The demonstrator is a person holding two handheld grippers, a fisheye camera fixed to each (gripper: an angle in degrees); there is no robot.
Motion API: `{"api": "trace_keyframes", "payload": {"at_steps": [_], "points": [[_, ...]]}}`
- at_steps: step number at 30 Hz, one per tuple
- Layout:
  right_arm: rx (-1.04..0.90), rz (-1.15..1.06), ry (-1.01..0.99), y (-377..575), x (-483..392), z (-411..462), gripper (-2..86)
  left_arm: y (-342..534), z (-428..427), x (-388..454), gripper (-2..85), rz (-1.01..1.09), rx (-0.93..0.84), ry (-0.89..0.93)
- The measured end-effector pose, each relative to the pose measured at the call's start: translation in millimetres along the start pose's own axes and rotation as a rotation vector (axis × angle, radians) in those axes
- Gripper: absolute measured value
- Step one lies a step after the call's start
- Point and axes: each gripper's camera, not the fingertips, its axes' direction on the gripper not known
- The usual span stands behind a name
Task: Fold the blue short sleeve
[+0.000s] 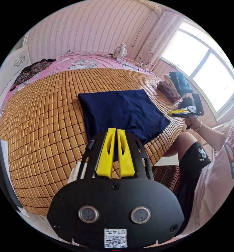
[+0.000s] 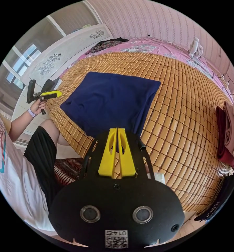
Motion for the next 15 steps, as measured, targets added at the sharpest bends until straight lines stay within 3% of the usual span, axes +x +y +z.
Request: {"api": "trace_keyframes", "payload": {"at_steps": [5,9,15], "points": [[0.012,0.004,-0.050,-11.7,-50.6,29.1,-0.9,10.7,43.8,55.1,-1.0,0.022,-0.025,0.007],[-0.147,-0.025,0.042,-15.8,-82.2,76.6,-0.9,36.4,87.9,63.7,-1.0,-0.028,-0.203,-0.124],[-0.177,-0.018,0.109,-5.4,-100.2,100.6,-0.9,73.0,97.8,45.9,-1.0,-0.130,-0.194,-0.041]]}}
